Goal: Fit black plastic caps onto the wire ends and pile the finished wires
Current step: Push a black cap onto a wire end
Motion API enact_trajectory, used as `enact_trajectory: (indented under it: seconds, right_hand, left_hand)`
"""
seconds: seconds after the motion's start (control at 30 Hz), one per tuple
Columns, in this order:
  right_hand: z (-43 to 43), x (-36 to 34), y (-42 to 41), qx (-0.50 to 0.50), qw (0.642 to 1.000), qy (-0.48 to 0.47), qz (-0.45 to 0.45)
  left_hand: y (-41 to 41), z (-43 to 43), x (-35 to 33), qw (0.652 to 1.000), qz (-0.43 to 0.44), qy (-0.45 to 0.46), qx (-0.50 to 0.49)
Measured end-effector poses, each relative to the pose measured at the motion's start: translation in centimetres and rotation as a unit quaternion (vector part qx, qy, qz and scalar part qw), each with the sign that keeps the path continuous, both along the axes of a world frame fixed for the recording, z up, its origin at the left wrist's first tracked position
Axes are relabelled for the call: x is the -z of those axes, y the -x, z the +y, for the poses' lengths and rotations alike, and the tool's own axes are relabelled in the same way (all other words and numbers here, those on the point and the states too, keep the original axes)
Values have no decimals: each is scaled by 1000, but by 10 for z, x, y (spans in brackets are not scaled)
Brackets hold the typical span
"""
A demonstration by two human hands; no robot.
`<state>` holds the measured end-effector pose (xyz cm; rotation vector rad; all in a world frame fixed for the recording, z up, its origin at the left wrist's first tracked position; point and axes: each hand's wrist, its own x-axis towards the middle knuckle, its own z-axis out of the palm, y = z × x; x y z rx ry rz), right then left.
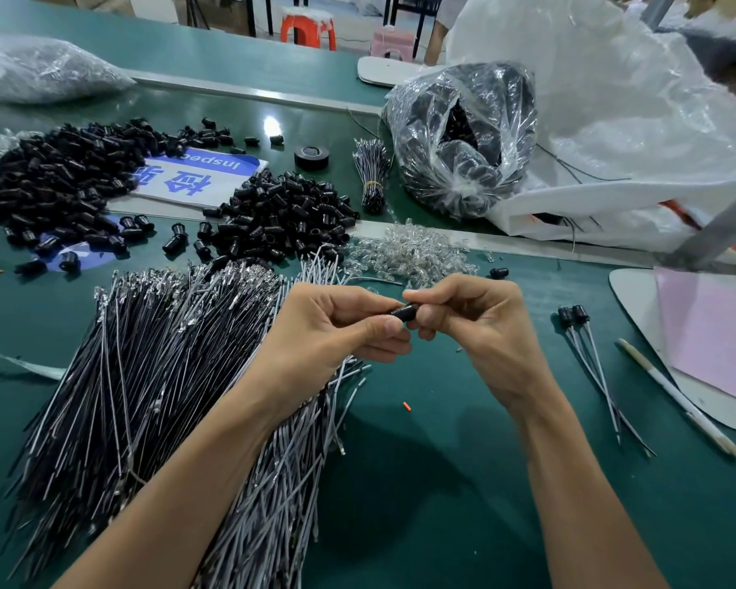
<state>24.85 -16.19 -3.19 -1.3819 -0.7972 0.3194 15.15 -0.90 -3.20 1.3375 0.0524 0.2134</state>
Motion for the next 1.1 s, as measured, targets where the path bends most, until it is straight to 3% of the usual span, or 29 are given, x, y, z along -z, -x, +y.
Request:
enact_trajectory:
  seconds: [0.17, 0.3, 0.47, 0.57, 0.67, 0.83, 1.0, 1.1]
  right_hand:
    - [3, -1, 4, -47, 999, -8, 12]
    - [6, -3, 5, 21, 999, -49, -9]
    - [-16, -30, -6, 79, 958, -240, 140]
    - [-46, -51, -21, 179, 950, -225, 122]
    - [-84, -72, -43, 259, 954, -117, 99]
    - [-121, -63, -70, 261, 939, 213, 64]
    - [-112, -22, -79, 235, 859, 454, -10]
    - [-101, -12, -79, 266, 779, 553, -128]
  left_hand:
    - [-2, -6, -2, 999, -21, 27, -13]
    - [1, -4, -2, 999, -20, 40, 7]
    - [6, 1, -3, 994, -10, 31, 106]
    - [6, 1, -3, 989, -1, 11, 150]
    - [4, 0, -3, 992, 8, -16, 127]
    - [3, 3, -2, 999, -1, -14, 52]
    - [0, 4, -4, 997, -15, 19, -74]
    - [0, 10, -6, 981, -31, 71, -177]
